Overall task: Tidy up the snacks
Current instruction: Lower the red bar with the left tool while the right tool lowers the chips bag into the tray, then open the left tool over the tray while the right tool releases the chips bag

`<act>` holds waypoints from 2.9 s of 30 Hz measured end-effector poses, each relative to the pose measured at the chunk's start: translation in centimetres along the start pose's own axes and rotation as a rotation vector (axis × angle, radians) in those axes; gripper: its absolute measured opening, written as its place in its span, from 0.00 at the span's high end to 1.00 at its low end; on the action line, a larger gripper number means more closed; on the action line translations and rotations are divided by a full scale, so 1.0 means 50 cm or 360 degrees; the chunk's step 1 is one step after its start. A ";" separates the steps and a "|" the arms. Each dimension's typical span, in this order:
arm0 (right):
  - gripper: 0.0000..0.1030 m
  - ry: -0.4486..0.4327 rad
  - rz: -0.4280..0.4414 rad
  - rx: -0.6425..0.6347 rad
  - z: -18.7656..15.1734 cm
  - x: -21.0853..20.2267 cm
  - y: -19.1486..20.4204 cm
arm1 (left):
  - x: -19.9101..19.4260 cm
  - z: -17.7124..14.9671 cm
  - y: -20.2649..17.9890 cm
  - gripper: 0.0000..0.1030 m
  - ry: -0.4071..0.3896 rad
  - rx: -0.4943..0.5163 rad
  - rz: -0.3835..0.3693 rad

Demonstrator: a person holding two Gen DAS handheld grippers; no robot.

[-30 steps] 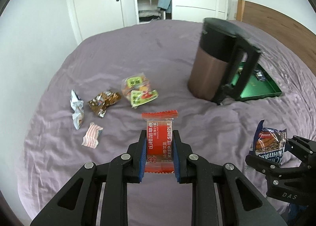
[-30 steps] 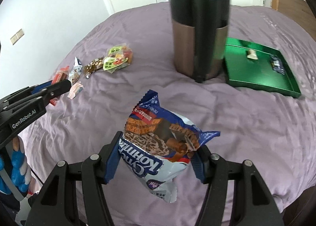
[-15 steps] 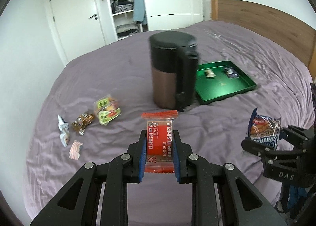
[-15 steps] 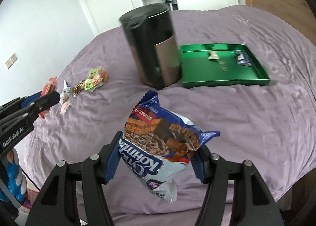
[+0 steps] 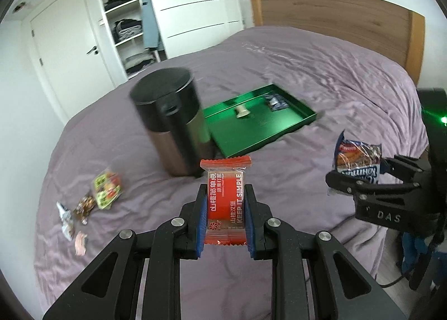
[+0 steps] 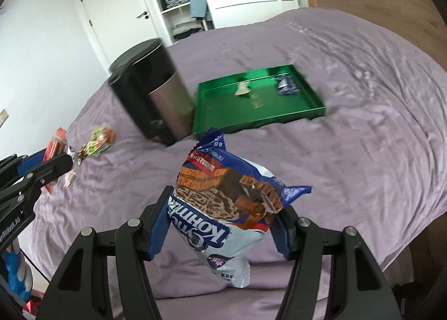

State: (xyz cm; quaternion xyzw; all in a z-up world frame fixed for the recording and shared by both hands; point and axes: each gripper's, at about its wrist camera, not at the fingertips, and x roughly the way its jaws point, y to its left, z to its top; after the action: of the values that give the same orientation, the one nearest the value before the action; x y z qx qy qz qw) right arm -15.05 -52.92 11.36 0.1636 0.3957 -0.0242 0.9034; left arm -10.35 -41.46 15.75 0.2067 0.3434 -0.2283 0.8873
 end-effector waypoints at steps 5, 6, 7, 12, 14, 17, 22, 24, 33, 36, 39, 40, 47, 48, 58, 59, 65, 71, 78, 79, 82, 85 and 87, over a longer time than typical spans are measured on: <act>0.76 -0.0032 -0.0052 0.0015 0.034 -0.002 -0.042 | 0.026 0.043 -0.038 0.81 -0.0006 0.0051 -0.0039; 0.76 -0.0037 -0.0063 0.0020 0.044 0.002 -0.054 | 0.034 0.050 -0.044 0.81 -0.0005 0.0056 -0.0044; 0.76 -0.0039 -0.0071 0.0024 0.052 0.005 -0.061 | 0.044 0.062 -0.051 0.81 -0.0002 0.0063 -0.0054; 0.76 -0.0035 -0.0110 0.0019 0.095 0.040 -0.093 | 0.095 0.106 -0.079 0.81 0.0009 0.0090 -0.0093; 0.76 -0.0028 -0.0128 0.0005 0.115 0.063 -0.102 | 0.124 0.125 -0.087 0.81 0.0019 0.0091 -0.0110; 0.76 -0.0019 -0.0144 -0.0006 0.153 0.102 -0.120 | 0.177 0.150 -0.095 0.81 0.0041 0.0074 -0.0128; 0.76 -0.0019 -0.0200 -0.0041 0.225 0.188 -0.145 | 0.304 0.194 -0.103 0.81 0.0101 0.0025 -0.0141; 0.76 -0.0011 -0.0222 -0.0047 0.257 0.241 -0.158 | 0.352 0.207 -0.099 0.81 0.0126 0.0000 -0.0154; 0.76 0.0143 -0.0329 -0.0072 0.333 0.453 -0.201 | 0.564 0.253 -0.064 0.81 0.0223 -0.0110 -0.0171; 0.76 0.0219 -0.0343 -0.0051 0.333 0.501 -0.221 | 0.618 0.255 -0.062 0.81 0.0313 -0.0152 -0.0192; 0.76 0.0276 -0.0343 -0.0022 0.339 0.535 -0.240 | 0.651 0.262 -0.059 0.81 0.0370 -0.0155 -0.0193; 0.76 0.0291 -0.0347 -0.0002 0.344 0.545 -0.247 | 0.660 0.266 -0.055 0.81 0.0385 -0.0167 -0.0188; 0.75 0.0352 -0.0297 -0.0016 0.392 0.620 -0.256 | 0.734 0.299 -0.019 0.81 0.0512 -0.0275 -0.0096; 0.75 0.0356 -0.0278 -0.0029 0.400 0.633 -0.256 | 0.743 0.300 -0.014 0.81 0.0530 -0.0293 -0.0081; 0.67 0.0377 -0.0201 -0.0225 0.460 0.699 -0.237 | 0.800 0.294 0.003 0.81 0.0645 -0.0444 0.0016; 0.66 0.0379 -0.0198 -0.0235 0.459 0.699 -0.237 | 0.801 0.294 0.004 0.81 0.0647 -0.0461 0.0011; 0.60 0.0377 -0.0189 -0.0238 0.456 0.696 -0.243 | 0.795 0.291 0.010 0.76 0.0659 -0.0501 0.0035; 0.56 0.0393 -0.0170 -0.0194 0.446 0.684 -0.251 | 0.792 0.293 0.012 0.58 0.0684 -0.0512 0.0030; 0.27 0.0338 -0.0185 -0.0165 0.442 0.641 -0.261 | 0.779 0.308 0.011 0.47 0.0655 -0.0507 0.0034; 0.27 0.0333 -0.0182 -0.0157 0.444 0.633 -0.264 | 0.775 0.309 0.010 0.47 0.0650 -0.0511 0.0030; 0.27 0.0311 -0.0186 -0.0152 0.450 0.607 -0.266 | 0.763 0.322 0.009 0.47 0.0636 -0.0505 0.0022; 0.26 0.0272 -0.0162 -0.0115 0.456 0.569 -0.273 | 0.750 0.336 -0.002 0.45 0.0614 -0.0492 0.0011; 0.26 0.0267 -0.0184 -0.0106 0.457 0.551 -0.279 | 0.742 0.343 -0.001 0.44 0.0609 -0.0500 -0.0007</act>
State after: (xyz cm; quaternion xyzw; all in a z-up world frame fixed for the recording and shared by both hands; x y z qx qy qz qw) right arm 17.60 -70.93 2.06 0.1118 0.4793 -0.0494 0.8691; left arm 22.93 -60.24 1.28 0.1049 0.5369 -0.1308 0.8268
